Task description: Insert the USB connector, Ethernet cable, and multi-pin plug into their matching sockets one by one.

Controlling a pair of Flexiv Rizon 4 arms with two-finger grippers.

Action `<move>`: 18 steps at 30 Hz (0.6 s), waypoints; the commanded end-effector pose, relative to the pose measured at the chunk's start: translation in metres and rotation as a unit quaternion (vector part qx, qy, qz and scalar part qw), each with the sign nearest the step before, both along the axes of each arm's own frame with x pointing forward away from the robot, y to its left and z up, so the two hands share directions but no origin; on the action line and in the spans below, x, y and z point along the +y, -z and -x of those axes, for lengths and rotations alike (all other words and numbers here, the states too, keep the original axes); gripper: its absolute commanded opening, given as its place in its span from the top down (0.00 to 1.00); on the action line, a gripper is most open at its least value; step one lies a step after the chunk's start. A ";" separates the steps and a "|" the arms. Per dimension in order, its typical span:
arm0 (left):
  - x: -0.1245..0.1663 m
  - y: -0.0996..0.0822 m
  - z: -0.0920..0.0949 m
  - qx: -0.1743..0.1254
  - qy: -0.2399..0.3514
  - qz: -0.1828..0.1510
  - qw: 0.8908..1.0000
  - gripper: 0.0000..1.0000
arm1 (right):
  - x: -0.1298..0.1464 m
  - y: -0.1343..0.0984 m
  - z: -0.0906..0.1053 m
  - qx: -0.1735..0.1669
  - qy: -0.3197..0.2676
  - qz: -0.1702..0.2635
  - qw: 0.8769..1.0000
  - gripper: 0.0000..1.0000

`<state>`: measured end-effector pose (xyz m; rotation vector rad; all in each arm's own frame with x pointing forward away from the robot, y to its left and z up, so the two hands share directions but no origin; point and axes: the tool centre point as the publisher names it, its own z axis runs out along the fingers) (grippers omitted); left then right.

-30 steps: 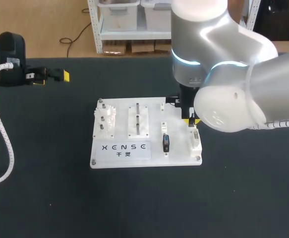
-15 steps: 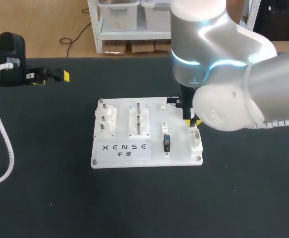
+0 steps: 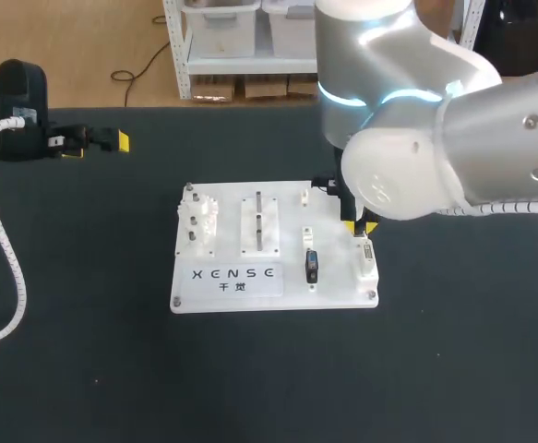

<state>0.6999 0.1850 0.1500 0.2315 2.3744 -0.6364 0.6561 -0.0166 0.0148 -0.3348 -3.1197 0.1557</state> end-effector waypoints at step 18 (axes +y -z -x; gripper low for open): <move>0.000 0.000 0.000 0.000 0.000 0.000 1.000 0.00 | 0.003 -0.032 0.009 -0.037 0.010 0.007 0.999 0.00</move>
